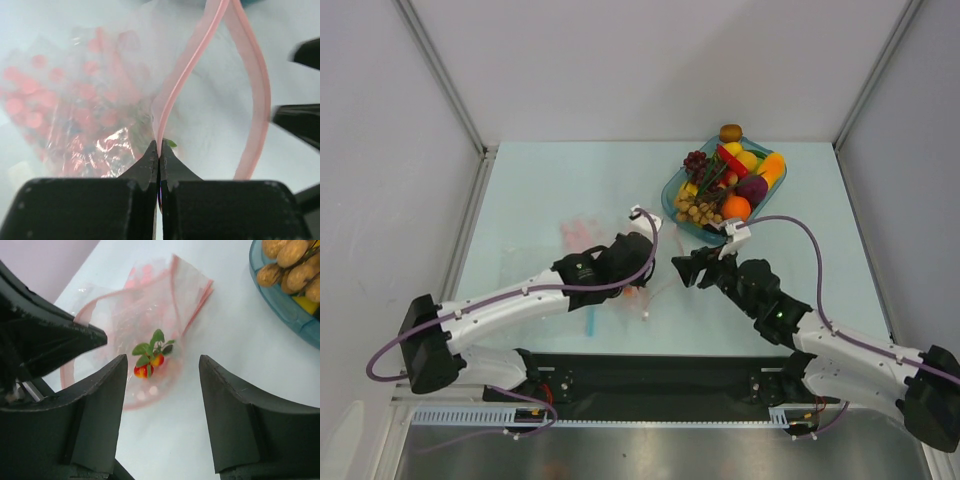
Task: Place the food in the zip-top bag and seal the zipper
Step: Place the fake fruit in the zipper food storage bag, then pick up the fake fruit from the bin.
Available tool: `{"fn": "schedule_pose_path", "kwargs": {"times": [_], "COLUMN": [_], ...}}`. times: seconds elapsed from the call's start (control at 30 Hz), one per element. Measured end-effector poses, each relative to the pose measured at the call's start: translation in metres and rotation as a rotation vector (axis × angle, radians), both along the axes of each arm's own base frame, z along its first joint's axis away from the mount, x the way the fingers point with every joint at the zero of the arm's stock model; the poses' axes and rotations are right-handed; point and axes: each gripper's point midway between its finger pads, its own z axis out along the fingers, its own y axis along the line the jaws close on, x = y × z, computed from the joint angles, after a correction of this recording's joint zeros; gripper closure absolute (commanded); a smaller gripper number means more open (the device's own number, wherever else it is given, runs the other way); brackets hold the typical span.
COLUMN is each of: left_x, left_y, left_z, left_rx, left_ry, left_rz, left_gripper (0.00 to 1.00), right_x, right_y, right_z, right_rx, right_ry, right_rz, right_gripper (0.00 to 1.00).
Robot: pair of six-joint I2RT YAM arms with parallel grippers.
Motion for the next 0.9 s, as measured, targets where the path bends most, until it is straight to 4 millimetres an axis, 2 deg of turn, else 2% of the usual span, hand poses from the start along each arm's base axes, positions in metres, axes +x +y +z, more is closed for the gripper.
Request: {"fn": "schedule_pose_path", "kwargs": {"times": [0.2,0.3,0.47,0.63,0.7,0.83,0.9], "left_x": [0.010,0.013,0.014,0.020,0.022,0.022,0.022], "left_y": [0.041,0.062,0.084,0.092,0.095,0.098,0.098], "left_z": [0.024,0.044,0.067,0.066,0.062,0.055,0.055], "left_rx": [0.047,0.055,0.058,0.166,0.216,0.268,0.269], "left_ry": [-0.104,-0.170,-0.264,-0.305,-0.314,-0.316,-0.315], "left_rz": [0.161,0.248,0.345,0.437,0.465,0.481,0.480], "left_gripper": [1.00,1.00,1.00,1.00,1.00,0.99,1.00], "right_x": [0.000,0.005,0.023,0.042,0.046,0.049,0.049], "right_y": [-0.023,-0.041,-0.081,-0.121,-0.132,-0.141,-0.140], "right_z": [0.029,0.034,0.022,0.005,0.001,-0.004,-0.005], "right_rx": [0.039,0.039,0.020,0.027,0.045,0.075,0.085], "right_ry": [-0.069,-0.078,-0.028,0.054,0.077,0.110,0.117], "right_rz": [-0.082,-0.168,-0.347,-0.480,-0.510,-0.524,-0.516], "right_gripper": [0.38,0.41,0.45,0.44,0.41,0.17,0.13]}}
